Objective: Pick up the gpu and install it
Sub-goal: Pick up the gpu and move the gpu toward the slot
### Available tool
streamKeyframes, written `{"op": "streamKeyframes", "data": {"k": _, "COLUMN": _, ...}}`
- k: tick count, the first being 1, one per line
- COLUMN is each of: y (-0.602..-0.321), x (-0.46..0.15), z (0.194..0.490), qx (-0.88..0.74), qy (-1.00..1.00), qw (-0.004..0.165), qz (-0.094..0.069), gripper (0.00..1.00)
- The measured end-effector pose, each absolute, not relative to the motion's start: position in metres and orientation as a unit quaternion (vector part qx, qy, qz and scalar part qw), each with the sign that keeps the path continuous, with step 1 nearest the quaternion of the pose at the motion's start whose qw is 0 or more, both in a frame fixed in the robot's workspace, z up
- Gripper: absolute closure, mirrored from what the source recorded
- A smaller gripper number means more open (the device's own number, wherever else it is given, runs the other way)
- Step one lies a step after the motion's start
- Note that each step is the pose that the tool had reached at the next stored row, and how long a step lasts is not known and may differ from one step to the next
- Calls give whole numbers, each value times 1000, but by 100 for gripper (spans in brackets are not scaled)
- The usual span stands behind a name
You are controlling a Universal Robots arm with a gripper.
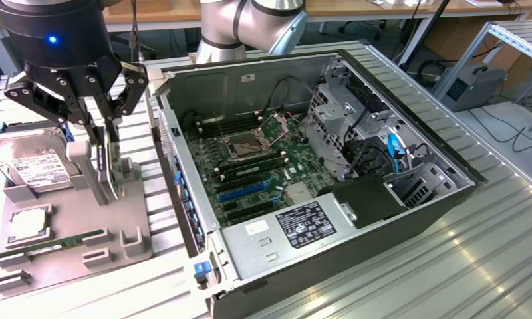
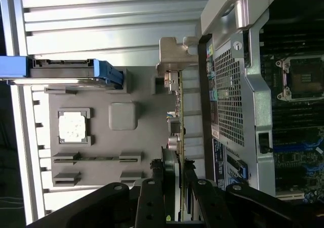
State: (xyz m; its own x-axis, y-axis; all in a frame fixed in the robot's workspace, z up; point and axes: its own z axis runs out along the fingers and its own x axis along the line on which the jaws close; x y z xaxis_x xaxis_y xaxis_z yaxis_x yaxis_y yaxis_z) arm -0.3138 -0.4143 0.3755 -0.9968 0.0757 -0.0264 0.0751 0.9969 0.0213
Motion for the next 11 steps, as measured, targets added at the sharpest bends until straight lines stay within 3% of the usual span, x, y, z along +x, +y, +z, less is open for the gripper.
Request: {"op": "streamKeyframes", "data": {"k": 11, "y": -414, "x": -314, "z": 382, "qx": 38, "qy": 999, "qw": 14, "qz": 10, "gripper": 73}}
